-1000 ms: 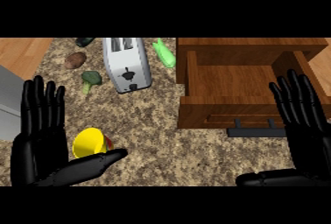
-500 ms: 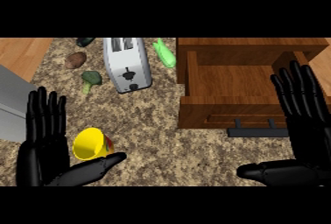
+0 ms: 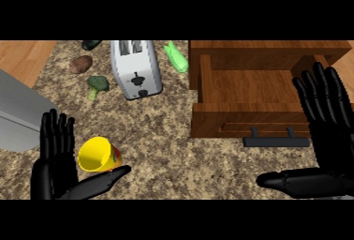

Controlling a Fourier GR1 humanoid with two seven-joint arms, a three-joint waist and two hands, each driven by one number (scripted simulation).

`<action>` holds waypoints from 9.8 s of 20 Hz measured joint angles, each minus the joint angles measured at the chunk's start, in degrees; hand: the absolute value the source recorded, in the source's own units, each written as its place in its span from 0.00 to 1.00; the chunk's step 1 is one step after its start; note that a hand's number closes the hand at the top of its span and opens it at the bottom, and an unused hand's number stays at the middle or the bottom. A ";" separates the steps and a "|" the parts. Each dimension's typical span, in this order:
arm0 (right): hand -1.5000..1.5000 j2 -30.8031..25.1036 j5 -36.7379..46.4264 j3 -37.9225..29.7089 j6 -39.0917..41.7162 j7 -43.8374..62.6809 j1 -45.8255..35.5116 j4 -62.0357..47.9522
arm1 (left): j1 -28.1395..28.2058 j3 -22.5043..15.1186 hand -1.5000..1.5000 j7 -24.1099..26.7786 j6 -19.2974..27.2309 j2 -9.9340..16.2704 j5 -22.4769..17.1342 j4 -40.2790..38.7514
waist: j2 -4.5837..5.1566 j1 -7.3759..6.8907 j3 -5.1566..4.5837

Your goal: Pick up the cup, place it into the drawer and close the drawer

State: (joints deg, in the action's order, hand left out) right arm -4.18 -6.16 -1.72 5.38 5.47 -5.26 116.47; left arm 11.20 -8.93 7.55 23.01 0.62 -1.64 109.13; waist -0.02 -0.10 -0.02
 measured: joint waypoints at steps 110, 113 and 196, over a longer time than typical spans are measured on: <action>0.00 -1.18 -3.72 -2.55 2.28 6.15 0.30 3.89 | -29.25 9.54 1.00 23.20 -30.15 3.87 -17.33 -36.13 | -0.16 -0.14 0.07; 0.00 -1.13 -3.11 -2.54 1.98 5.71 -0.84 2.81 | -30.87 8.47 1.00 18.42 -27.18 2.70 -17.06 -31.43 | -0.13 -0.06 0.04; 1.00 -5.96 -13.03 -5.99 11.80 3.88 -0.85 0.65 | -82.18 -17.58 0.00 18.52 0.39 1.15 -43.19 -74.75 | -0.01 0.77 0.02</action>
State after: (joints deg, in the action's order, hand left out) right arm -10.14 -19.20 -7.71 17.18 9.35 -6.10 117.12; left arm -70.99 -26.51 26.07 23.40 1.76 -44.82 34.39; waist -0.03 0.67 0.00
